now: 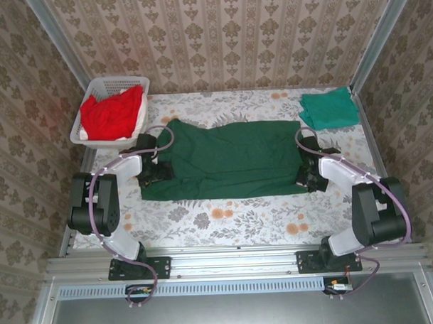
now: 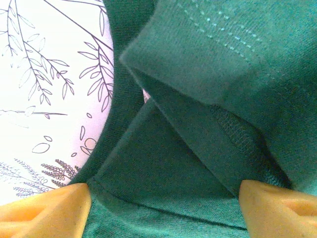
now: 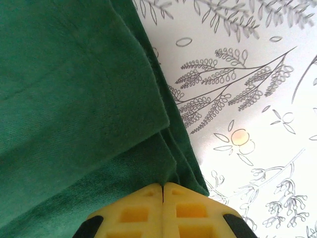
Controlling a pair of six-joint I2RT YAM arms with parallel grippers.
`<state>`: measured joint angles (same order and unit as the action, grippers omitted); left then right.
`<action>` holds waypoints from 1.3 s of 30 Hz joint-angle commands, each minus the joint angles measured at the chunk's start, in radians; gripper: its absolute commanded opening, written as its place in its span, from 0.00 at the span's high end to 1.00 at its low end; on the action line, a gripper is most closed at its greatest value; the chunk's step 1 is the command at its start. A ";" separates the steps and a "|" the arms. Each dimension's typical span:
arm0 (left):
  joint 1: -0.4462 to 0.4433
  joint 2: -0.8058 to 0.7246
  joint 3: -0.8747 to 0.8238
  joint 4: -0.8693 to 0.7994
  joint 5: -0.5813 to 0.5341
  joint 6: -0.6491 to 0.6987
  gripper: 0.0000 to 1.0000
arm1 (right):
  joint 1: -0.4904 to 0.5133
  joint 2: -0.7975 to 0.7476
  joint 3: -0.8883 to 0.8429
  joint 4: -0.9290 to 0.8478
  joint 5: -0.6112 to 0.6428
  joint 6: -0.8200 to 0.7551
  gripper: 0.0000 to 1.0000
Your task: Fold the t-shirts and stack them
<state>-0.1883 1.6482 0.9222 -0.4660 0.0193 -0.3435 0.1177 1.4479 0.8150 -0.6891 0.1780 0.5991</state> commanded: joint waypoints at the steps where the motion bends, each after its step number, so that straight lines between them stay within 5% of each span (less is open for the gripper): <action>1: 0.010 0.021 -0.007 0.007 0.020 0.016 0.20 | 0.003 -0.104 -0.030 -0.061 0.023 0.016 1.00; 34: 0.039 0.053 -0.004 0.015 0.042 0.014 0.20 | 0.019 -0.563 -0.302 -0.118 -0.166 0.231 1.00; 39: 0.038 0.052 -0.006 0.015 0.043 0.014 0.20 | 0.043 -0.653 -0.317 -0.095 -0.249 0.250 0.59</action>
<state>-0.1612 1.6562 0.9234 -0.4469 0.0456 -0.3431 0.1413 0.8639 0.4953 -0.7666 -0.0143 0.8150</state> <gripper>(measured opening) 0.799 0.337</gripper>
